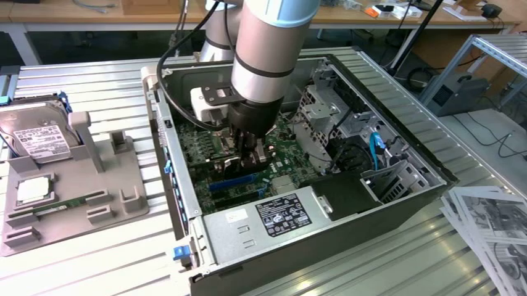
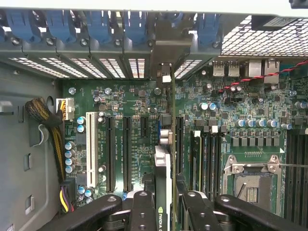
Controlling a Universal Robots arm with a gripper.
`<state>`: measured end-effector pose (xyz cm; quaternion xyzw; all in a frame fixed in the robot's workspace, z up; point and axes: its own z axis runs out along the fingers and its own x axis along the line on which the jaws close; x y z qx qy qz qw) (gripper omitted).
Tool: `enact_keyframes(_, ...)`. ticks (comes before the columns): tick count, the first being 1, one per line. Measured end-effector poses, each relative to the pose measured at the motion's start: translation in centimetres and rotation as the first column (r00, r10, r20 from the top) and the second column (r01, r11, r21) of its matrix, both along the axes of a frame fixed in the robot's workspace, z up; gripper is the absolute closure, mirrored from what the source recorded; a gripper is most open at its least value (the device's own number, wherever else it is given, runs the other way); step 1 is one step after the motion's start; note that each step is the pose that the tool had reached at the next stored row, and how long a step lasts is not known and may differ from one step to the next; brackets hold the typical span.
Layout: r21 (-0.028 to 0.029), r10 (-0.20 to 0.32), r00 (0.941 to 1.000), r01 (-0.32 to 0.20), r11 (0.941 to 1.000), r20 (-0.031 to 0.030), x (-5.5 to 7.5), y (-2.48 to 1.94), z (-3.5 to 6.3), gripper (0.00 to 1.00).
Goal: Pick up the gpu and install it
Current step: 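Insert the gpu into the slot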
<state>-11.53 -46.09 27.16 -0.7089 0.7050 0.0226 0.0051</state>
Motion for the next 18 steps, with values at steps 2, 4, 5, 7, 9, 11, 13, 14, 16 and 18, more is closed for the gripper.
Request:
enact_keyframes(2, 0.0000, 0.000, 1.0000, 0.000, 1.0000, 0.0000, 0.00, 0.00, 0.00, 0.73)
enact_keyframes(4, 0.0000, 0.000, 1.0000, 0.000, 1.0000, 0.0000, 0.03, 0.00, 0.00, 0.73)
enact_keyframes(5, 0.0000, 0.000, 1.0000, 0.000, 1.0000, -0.0001, 0.27, 0.00, 0.00, 0.73)
enact_keyframes(7, 0.0001, 0.000, 1.0000, 0.000, 1.0000, -0.0002, 0.41, 0.00, 0.00, 0.73)
enact_keyframes(9, 0.0001, 0.000, 1.0000, 0.000, 1.0000, -0.0002, 0.41, 0.00, 0.00, 0.73)
enact_keyframes(11, 0.0001, 0.000, 1.0000, 0.000, 1.0000, -0.0003, 0.41, 0.00, 0.00, 0.73)
enact_keyframes(13, 0.0002, 0.000, 1.0000, 0.000, 1.0000, -0.0010, 0.35, 0.00, -0.01, 0.73)
enact_keyframes(14, 0.0001, 0.000, 1.0000, 0.000, 1.0000, -0.0014, 0.32, 0.00, 0.00, 0.73)
enact_keyframes(16, 0.0000, 0.000, 1.0000, 0.000, 1.0000, -0.0023, 0.22, 0.00, 0.00, 0.73)
enact_keyframes(18, 0.0001, 0.000, 1.0000, 0.000, 1.0000, -0.0030, 0.11, 0.00, 0.00, 0.73)
